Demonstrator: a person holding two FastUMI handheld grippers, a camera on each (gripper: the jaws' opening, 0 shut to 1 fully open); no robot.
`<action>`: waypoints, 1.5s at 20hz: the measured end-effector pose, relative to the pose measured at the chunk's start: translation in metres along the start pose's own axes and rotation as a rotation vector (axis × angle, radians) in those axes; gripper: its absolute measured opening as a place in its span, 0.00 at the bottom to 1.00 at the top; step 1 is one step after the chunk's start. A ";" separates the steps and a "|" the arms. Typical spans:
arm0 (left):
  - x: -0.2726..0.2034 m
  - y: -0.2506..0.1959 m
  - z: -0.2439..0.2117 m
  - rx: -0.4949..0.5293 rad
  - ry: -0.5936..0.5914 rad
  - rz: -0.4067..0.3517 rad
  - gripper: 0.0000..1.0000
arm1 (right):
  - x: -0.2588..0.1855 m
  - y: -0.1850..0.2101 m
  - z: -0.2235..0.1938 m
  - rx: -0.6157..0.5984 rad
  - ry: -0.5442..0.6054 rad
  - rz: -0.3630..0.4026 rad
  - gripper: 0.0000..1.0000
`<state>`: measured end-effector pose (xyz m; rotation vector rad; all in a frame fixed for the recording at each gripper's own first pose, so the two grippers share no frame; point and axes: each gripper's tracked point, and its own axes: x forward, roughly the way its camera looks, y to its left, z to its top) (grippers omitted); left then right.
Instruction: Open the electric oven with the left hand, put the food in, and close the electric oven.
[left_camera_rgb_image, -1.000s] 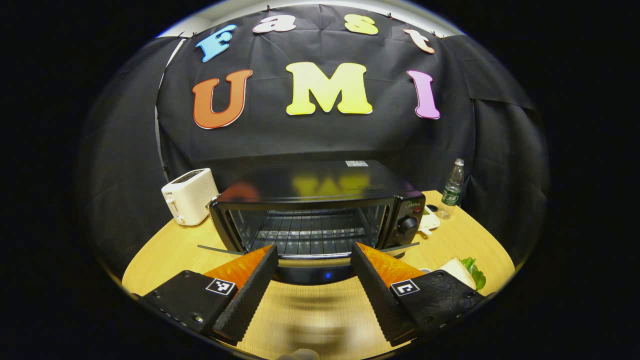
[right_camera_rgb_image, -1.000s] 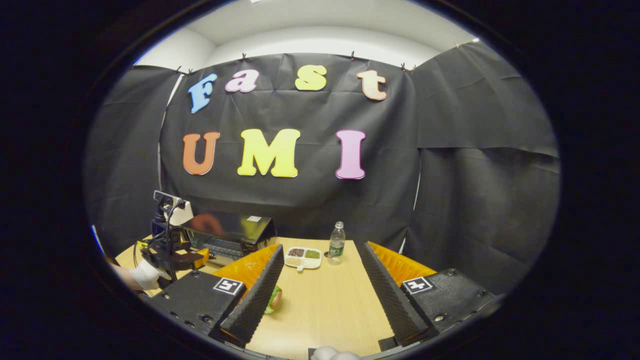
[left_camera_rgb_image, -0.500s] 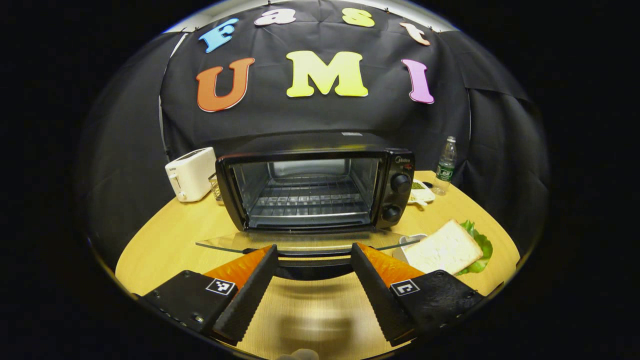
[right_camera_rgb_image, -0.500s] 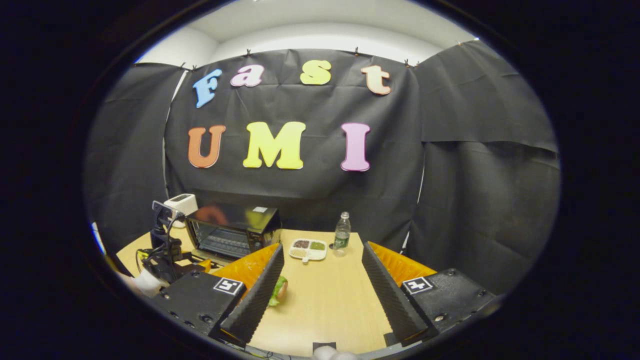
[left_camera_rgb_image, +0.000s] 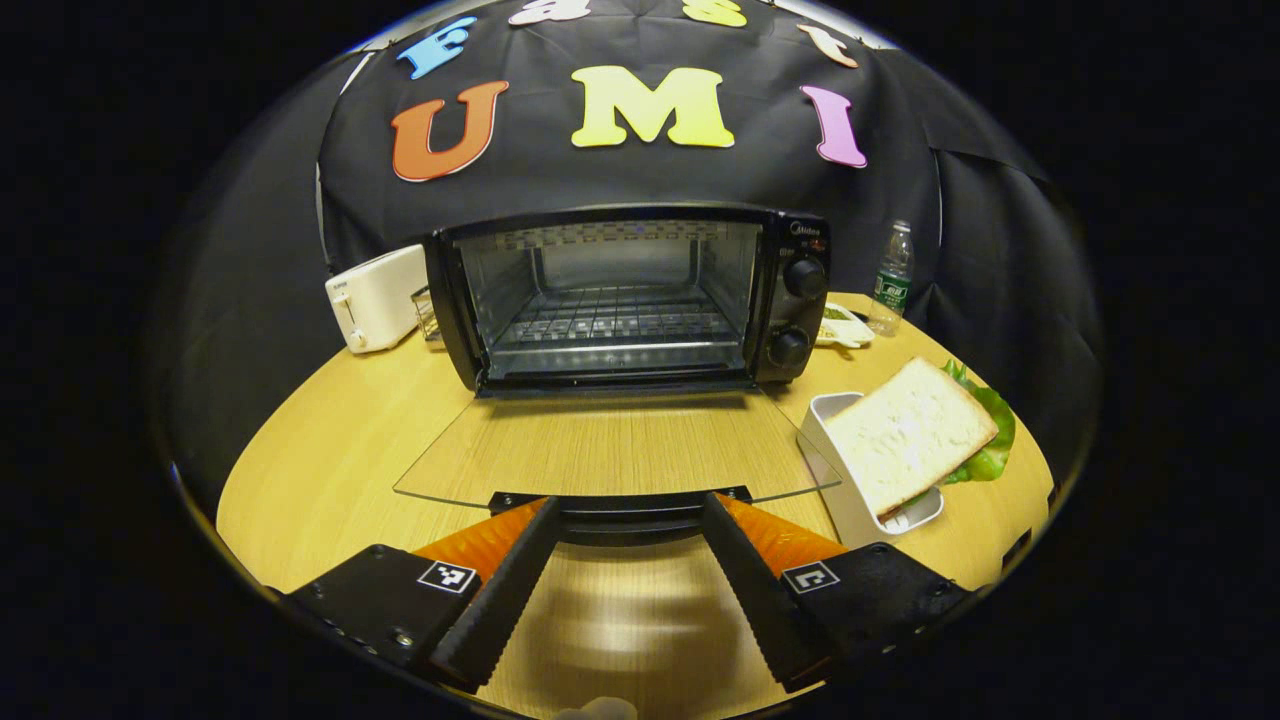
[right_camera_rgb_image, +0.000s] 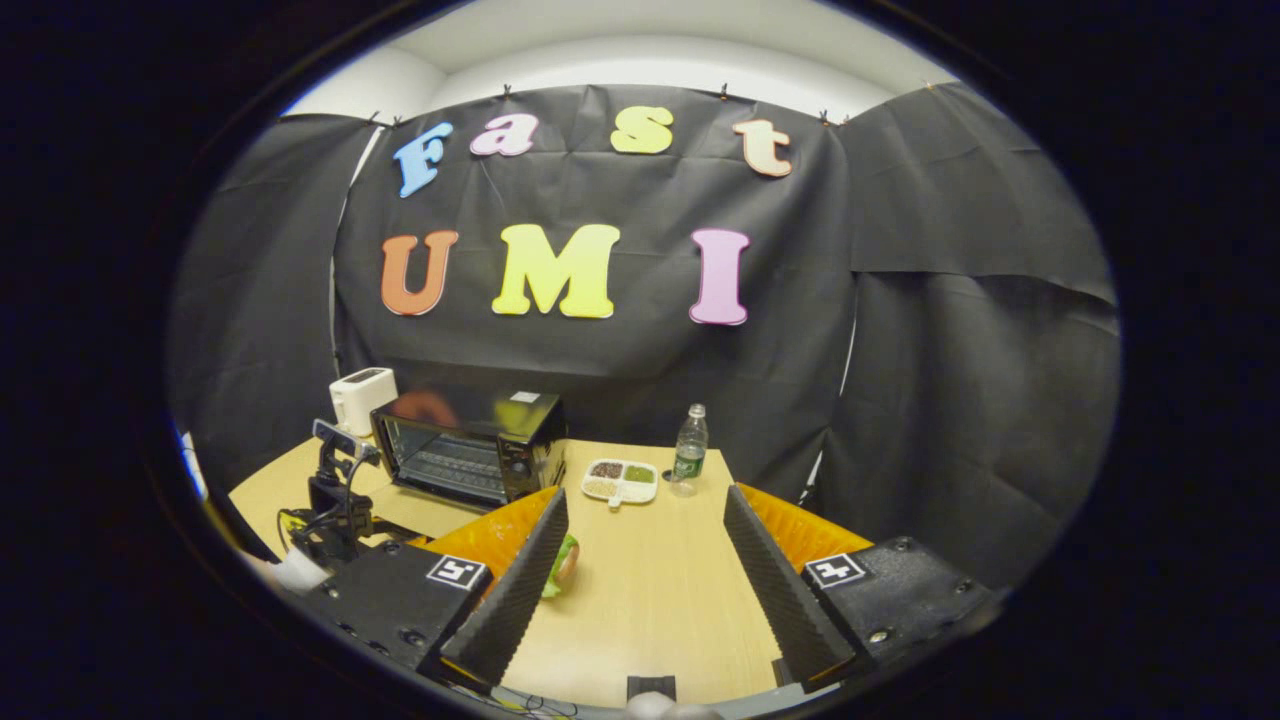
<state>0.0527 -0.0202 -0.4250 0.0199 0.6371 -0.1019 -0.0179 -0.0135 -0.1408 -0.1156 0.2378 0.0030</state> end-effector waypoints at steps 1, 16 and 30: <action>0.003 -0.001 -0.007 -0.003 0.016 -0.001 0.95 | 0.003 0.000 -0.005 -0.007 0.008 -0.001 0.97; -0.105 0.034 0.111 0.054 -0.286 0.046 0.96 | 0.070 0.037 -0.074 0.079 0.191 0.145 1.00; -0.181 0.048 0.182 -0.031 -0.306 0.233 0.96 | 0.186 0.102 -0.175 0.513 0.688 0.593 0.92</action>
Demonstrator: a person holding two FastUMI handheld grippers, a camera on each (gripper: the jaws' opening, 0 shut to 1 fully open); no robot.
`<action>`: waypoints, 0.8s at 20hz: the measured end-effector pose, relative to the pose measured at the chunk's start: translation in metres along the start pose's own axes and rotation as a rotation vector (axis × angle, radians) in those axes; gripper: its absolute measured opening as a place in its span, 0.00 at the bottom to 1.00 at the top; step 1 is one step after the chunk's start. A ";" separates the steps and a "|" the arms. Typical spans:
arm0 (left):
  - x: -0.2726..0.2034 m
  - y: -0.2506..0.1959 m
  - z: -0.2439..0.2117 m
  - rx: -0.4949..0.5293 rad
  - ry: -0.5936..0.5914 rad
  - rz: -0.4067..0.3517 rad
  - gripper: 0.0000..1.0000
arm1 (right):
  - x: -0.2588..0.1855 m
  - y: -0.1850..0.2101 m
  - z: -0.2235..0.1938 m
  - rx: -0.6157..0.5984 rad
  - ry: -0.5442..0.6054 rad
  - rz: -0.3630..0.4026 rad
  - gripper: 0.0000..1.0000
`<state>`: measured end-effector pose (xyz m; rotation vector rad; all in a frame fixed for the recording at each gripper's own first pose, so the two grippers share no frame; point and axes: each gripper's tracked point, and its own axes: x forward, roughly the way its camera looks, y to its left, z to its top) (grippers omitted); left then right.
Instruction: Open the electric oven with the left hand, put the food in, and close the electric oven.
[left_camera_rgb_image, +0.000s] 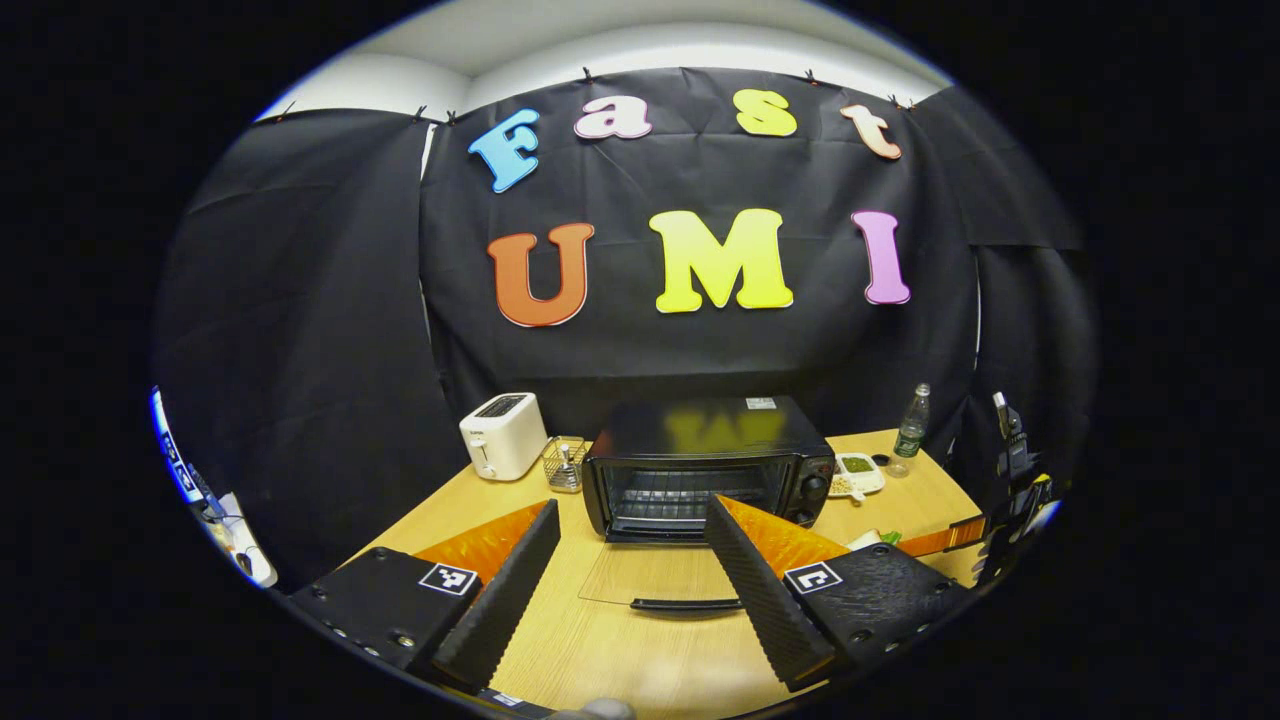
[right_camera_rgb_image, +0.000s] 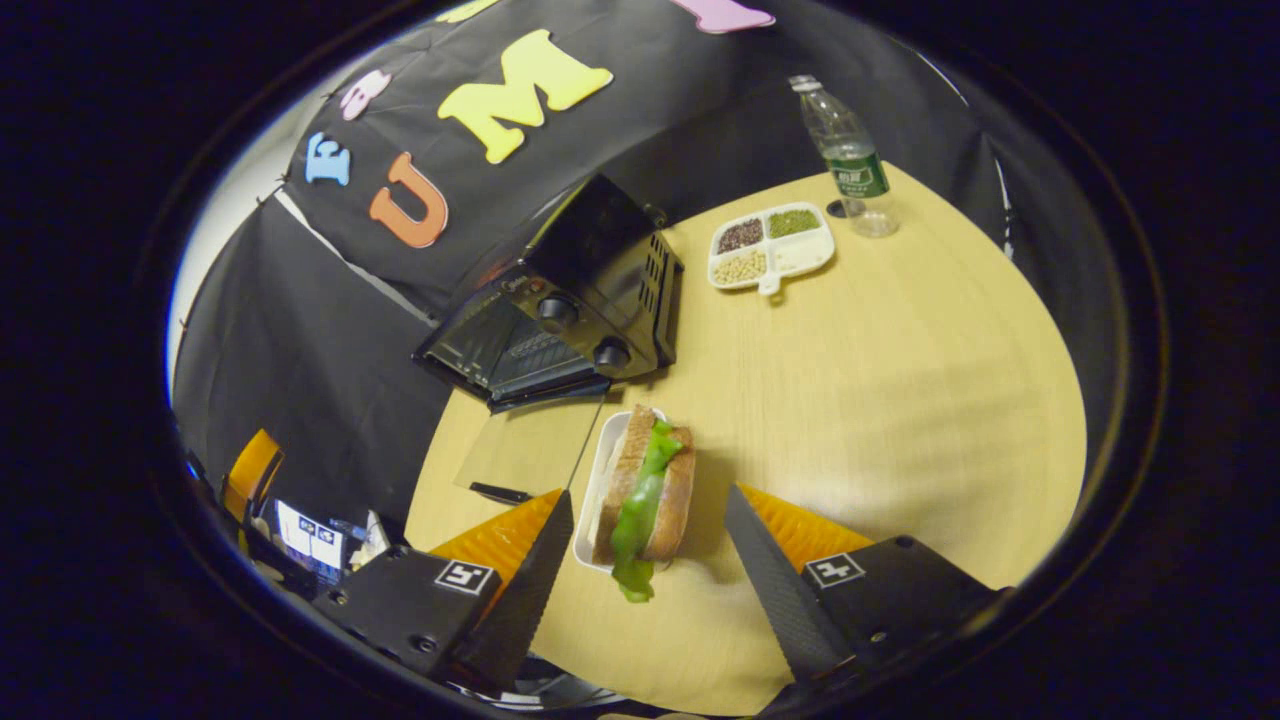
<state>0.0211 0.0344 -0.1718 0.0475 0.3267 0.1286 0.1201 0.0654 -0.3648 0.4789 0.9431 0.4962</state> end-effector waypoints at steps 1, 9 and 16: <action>0.001 -0.003 0.000 0.000 0.008 0.014 0.96 | 0.006 0.001 0.001 0.004 0.030 0.023 0.91; 0.008 -0.018 -0.005 -0.020 0.052 0.056 0.96 | 0.030 0.008 -0.007 0.133 0.174 0.144 0.54; 0.009 -0.011 -0.012 -0.016 0.043 -0.035 0.96 | 0.009 0.028 0.007 0.153 0.067 0.104 0.36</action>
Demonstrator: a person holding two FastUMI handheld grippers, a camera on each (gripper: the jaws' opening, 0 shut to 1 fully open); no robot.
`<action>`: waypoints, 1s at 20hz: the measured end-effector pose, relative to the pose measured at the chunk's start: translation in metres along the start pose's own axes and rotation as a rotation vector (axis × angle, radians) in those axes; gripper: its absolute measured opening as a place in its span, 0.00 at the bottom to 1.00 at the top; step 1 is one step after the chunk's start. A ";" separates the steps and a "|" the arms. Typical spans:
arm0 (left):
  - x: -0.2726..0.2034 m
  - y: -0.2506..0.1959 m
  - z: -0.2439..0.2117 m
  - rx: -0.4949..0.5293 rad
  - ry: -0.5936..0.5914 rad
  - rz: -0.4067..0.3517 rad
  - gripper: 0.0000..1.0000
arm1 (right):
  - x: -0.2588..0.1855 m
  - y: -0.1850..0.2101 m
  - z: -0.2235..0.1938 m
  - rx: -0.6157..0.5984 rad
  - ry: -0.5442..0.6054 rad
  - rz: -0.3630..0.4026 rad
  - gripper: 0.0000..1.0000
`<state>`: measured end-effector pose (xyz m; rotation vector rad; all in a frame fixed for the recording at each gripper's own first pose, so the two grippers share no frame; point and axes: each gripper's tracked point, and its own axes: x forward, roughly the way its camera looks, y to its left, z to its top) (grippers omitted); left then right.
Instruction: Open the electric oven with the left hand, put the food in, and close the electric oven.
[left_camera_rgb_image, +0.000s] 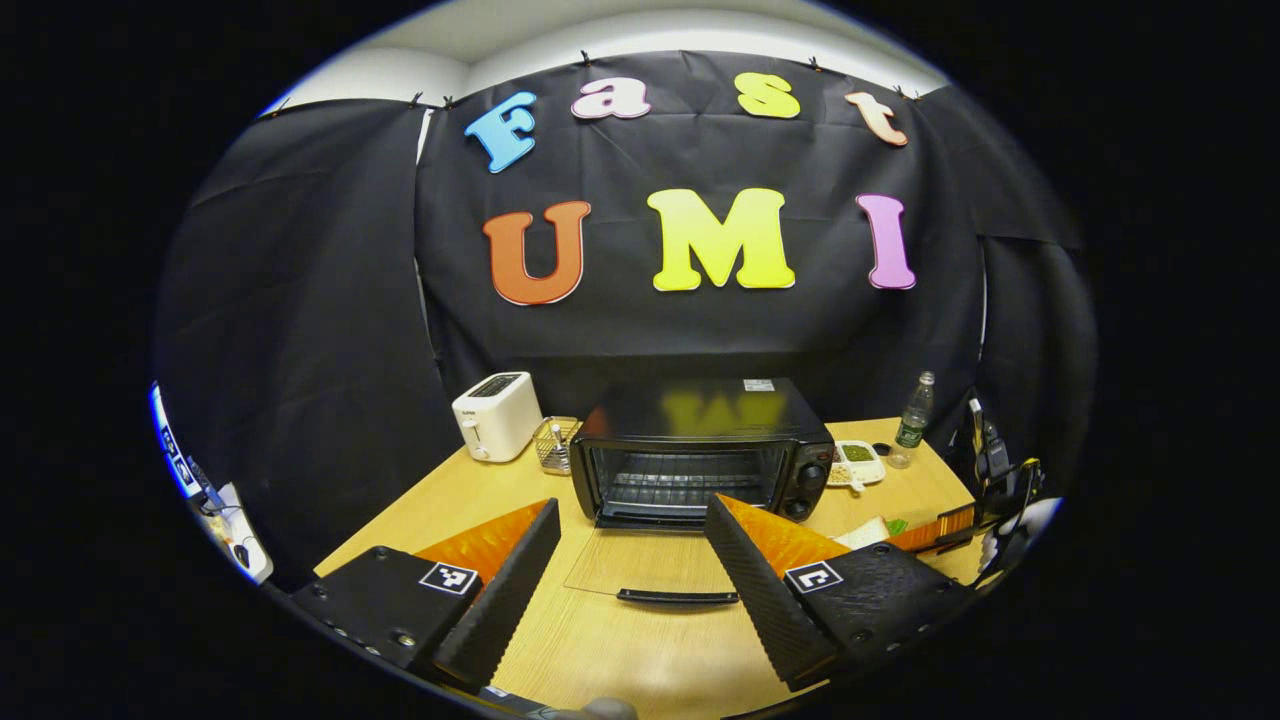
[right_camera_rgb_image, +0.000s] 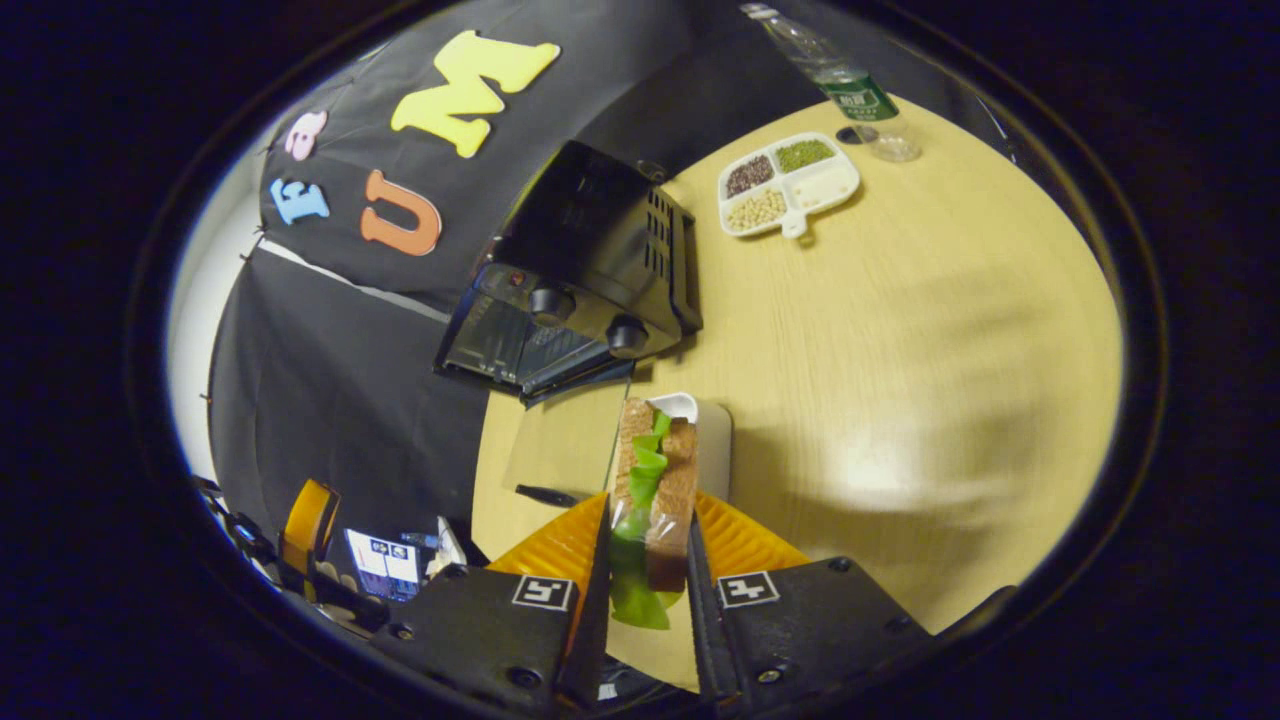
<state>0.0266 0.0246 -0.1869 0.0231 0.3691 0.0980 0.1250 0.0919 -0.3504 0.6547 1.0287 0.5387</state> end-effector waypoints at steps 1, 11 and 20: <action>0.000 0.004 0.000 -0.001 -0.003 -0.021 0.96 | -0.007 0.012 0.003 0.007 -0.043 0.000 0.39; -0.007 0.047 -0.011 0.020 -0.001 -0.227 0.96 | 0.058 0.126 -0.017 0.270 -0.435 0.130 0.36; -0.004 0.074 -0.032 0.042 0.031 -0.274 0.96 | 0.179 0.167 0.040 0.410 -0.639 0.174 0.36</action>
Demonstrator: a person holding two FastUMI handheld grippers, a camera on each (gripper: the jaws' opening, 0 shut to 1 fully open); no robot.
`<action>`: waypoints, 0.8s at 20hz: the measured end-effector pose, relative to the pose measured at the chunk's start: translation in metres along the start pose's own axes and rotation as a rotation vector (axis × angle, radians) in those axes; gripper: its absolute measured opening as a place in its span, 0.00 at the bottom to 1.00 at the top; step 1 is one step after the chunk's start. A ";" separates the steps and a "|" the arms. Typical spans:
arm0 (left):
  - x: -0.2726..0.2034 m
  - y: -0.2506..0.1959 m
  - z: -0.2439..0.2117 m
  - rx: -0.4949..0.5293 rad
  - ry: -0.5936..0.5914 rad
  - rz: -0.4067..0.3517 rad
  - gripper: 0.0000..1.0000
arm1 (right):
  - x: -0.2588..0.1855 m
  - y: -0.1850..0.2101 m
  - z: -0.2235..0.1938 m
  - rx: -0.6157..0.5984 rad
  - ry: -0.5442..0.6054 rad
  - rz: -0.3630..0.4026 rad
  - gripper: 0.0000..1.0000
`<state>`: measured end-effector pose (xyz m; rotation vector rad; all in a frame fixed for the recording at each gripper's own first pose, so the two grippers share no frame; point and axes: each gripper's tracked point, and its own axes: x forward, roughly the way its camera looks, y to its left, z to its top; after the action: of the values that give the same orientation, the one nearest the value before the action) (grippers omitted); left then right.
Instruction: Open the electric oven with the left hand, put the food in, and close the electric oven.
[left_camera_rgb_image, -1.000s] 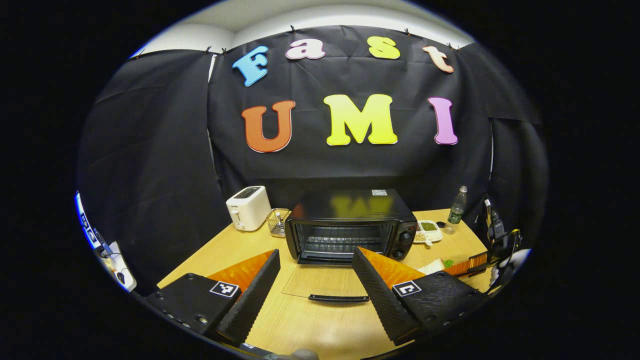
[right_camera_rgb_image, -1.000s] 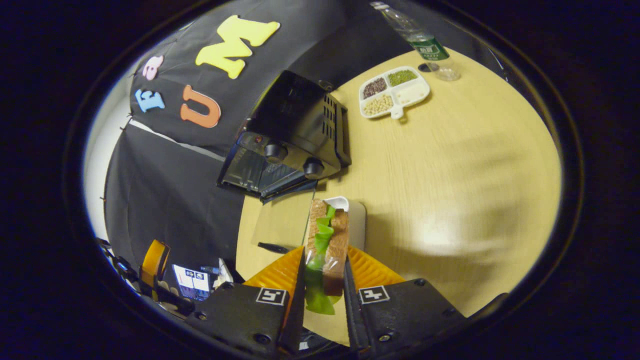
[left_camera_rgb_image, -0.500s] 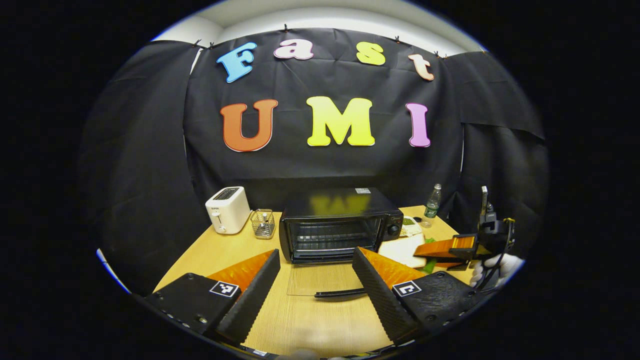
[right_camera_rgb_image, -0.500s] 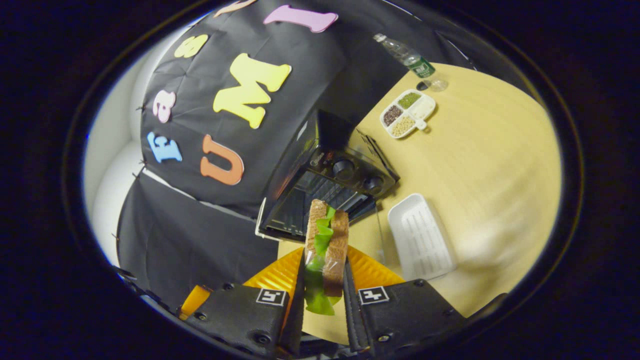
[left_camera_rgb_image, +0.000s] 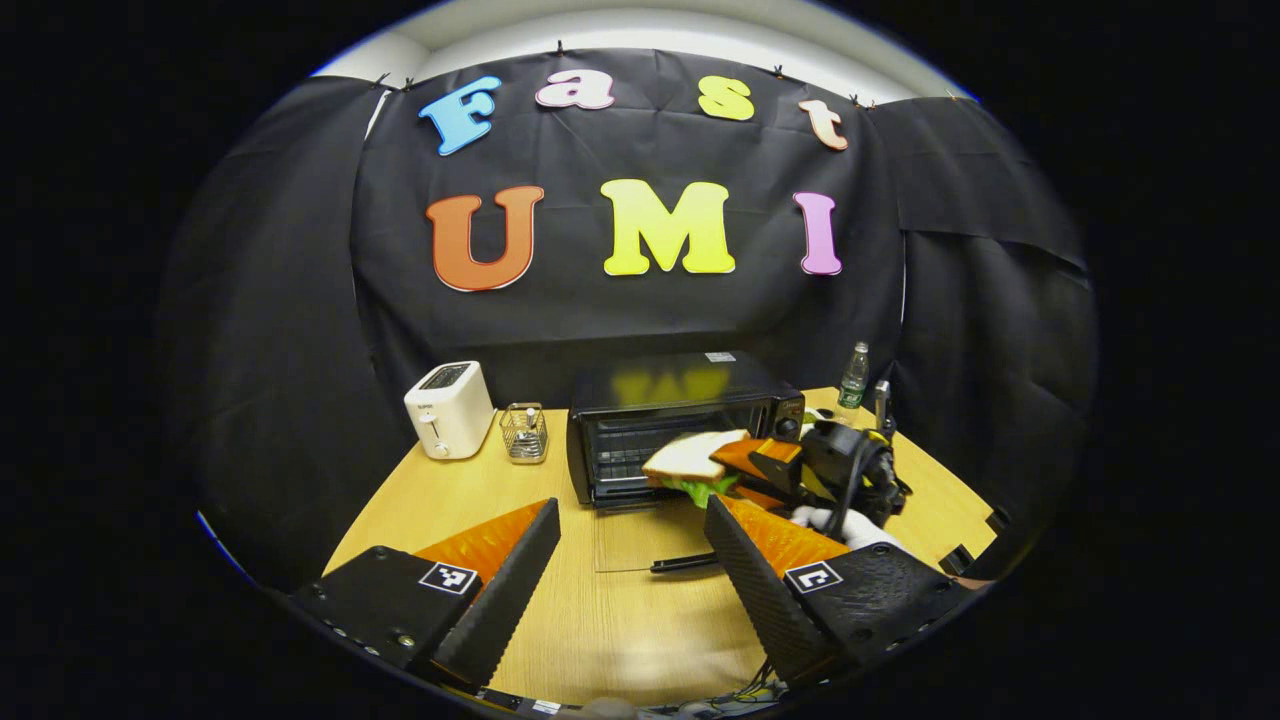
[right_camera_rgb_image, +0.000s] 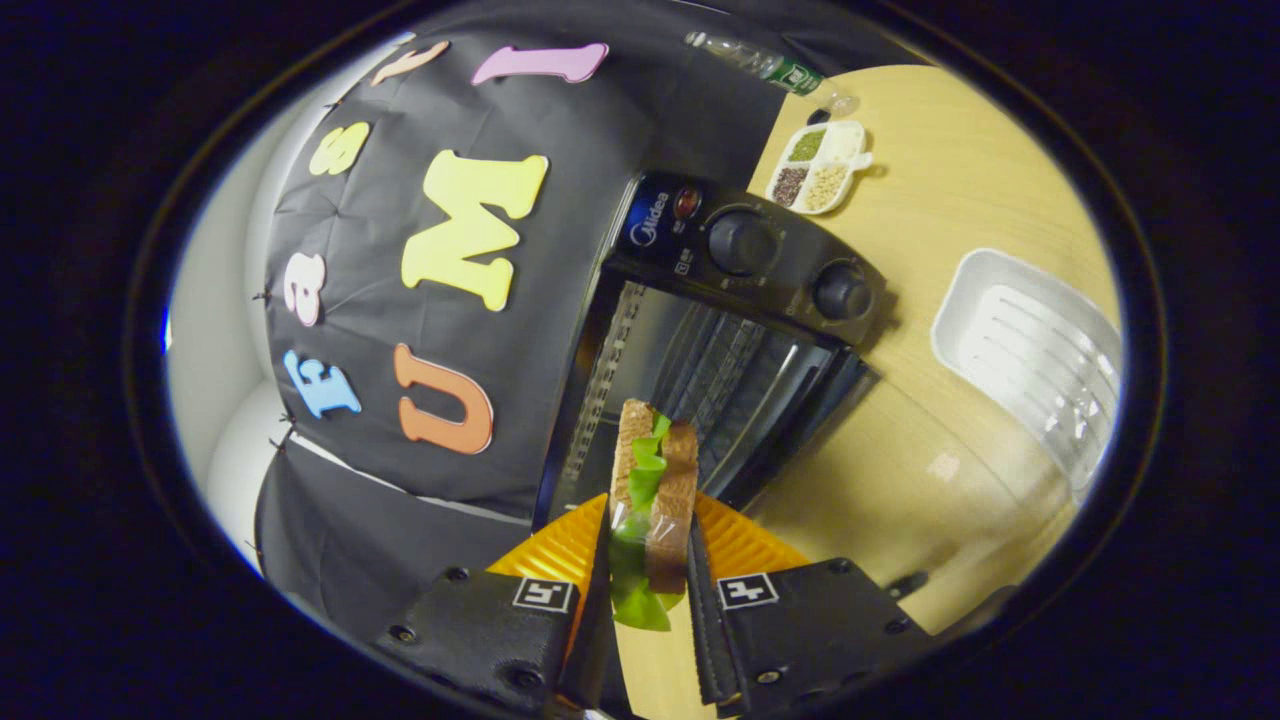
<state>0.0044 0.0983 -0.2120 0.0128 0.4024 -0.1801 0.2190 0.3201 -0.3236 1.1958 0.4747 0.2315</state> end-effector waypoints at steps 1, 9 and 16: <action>0.001 0.002 -0.002 -0.001 0.003 -0.005 0.96 | 0.012 0.000 0.001 0.001 -0.015 -0.006 0.39; 0.011 0.015 -0.019 -0.016 0.045 -0.012 0.96 | 0.069 -0.022 0.013 0.042 -0.108 -0.069 0.39; 0.019 0.015 -0.019 -0.035 0.035 -0.020 0.96 | 0.082 -0.045 0.023 -0.290 -0.099 -0.234 0.52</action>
<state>0.0165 0.1106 -0.2370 -0.0226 0.4404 -0.1922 0.2986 0.3193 -0.3781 0.8558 0.4725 0.0374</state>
